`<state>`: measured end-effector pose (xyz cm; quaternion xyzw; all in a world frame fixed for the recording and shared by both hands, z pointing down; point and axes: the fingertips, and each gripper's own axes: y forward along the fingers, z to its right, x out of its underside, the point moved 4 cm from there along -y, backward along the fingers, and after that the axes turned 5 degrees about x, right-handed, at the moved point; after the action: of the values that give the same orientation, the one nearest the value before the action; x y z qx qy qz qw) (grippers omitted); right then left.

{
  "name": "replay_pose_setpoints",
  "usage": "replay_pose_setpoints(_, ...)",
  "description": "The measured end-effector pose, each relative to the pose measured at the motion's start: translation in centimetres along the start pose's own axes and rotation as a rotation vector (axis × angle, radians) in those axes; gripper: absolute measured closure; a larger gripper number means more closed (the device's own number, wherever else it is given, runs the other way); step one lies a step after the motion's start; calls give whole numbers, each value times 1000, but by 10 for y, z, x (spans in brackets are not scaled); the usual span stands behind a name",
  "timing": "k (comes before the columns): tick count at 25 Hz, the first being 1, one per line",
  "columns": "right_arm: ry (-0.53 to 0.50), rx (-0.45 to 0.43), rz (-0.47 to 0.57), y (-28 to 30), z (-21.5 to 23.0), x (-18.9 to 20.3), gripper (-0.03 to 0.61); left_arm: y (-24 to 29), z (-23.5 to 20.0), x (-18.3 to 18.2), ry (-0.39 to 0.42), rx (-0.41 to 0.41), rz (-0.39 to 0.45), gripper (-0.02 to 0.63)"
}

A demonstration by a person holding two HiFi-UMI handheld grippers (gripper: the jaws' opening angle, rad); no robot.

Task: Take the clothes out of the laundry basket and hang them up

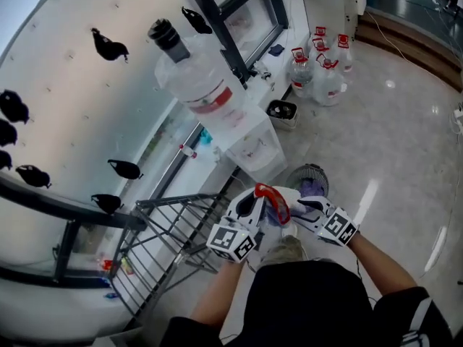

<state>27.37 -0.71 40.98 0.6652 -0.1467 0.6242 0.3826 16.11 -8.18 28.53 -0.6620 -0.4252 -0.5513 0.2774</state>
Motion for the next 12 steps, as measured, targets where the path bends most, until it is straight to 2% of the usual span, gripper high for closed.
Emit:
replay_pose_setpoints(4,5,0,-26,16,-41,24,361,-21,6,-12,2,-66,31,597)
replay_pose_setpoints(8,-12,53,-13,39,-73,29,356,-43,22,-20,-15,-144,60,595)
replay_pose_setpoints(12,38,107,30,41,-91,19,358,-66,38,-28,-23,-213,84,595)
